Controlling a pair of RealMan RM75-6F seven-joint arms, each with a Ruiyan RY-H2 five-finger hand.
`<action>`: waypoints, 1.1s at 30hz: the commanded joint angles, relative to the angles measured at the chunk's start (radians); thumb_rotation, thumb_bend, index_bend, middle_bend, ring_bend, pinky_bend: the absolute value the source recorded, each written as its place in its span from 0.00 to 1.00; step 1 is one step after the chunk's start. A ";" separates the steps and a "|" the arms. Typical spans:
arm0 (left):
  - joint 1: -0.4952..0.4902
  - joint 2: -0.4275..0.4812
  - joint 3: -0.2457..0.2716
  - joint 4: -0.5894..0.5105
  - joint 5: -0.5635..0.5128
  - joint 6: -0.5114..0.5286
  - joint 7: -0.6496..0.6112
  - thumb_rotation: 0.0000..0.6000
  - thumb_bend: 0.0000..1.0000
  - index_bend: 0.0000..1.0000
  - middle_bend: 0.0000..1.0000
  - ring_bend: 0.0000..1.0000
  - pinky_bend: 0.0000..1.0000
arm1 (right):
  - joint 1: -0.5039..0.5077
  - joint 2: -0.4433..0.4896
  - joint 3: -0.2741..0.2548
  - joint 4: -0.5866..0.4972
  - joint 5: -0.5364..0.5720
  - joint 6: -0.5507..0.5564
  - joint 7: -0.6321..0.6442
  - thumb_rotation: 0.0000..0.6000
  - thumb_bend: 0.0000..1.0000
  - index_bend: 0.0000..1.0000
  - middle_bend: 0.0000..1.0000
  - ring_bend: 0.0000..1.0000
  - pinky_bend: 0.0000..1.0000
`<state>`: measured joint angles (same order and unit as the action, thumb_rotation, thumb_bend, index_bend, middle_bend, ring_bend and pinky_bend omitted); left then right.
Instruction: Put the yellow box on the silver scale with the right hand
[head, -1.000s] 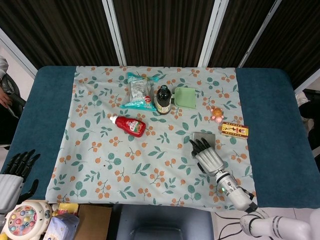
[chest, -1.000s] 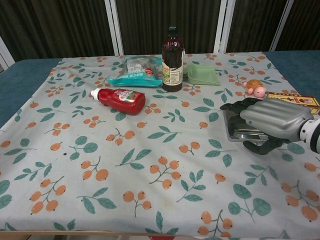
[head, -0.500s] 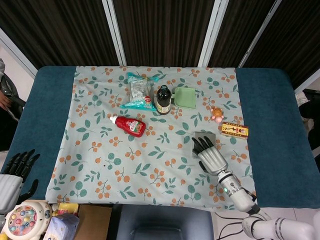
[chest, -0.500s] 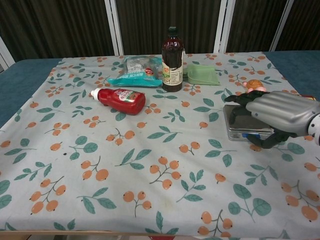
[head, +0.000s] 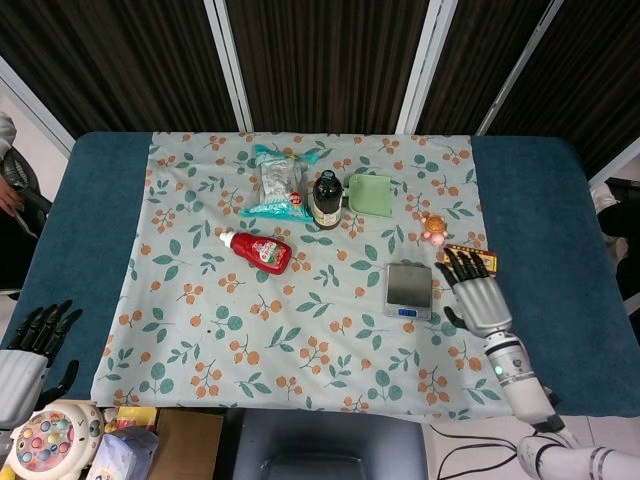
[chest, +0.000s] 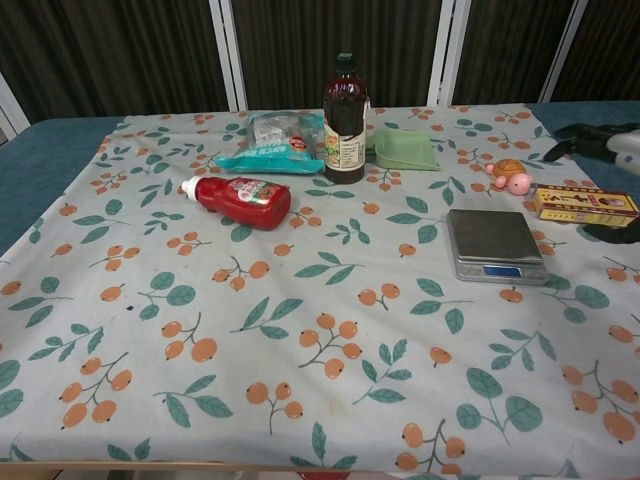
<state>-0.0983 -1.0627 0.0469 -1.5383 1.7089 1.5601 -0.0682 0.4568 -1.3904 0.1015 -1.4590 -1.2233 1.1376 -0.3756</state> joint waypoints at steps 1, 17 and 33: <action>-0.001 0.000 0.001 0.000 0.001 -0.001 -0.002 1.00 0.49 0.00 0.00 0.00 0.09 | -0.002 -0.008 0.049 0.126 0.119 -0.070 0.034 1.00 0.38 0.24 0.00 0.00 0.00; -0.010 -0.010 -0.004 0.001 -0.017 -0.027 0.018 1.00 0.49 0.00 0.00 0.00 0.09 | 0.131 -0.106 0.114 0.385 0.264 -0.307 0.037 1.00 0.27 0.21 0.00 0.00 0.00; -0.013 -0.007 -0.009 0.002 -0.031 -0.033 0.012 1.00 0.49 0.00 0.00 0.00 0.09 | 0.238 -0.195 0.104 0.524 0.426 -0.428 -0.141 1.00 0.30 0.36 0.00 0.00 0.00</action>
<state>-0.1109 -1.0694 0.0381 -1.5358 1.6780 1.5273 -0.0556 0.6910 -1.5801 0.2063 -0.9406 -0.8028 0.7146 -0.5130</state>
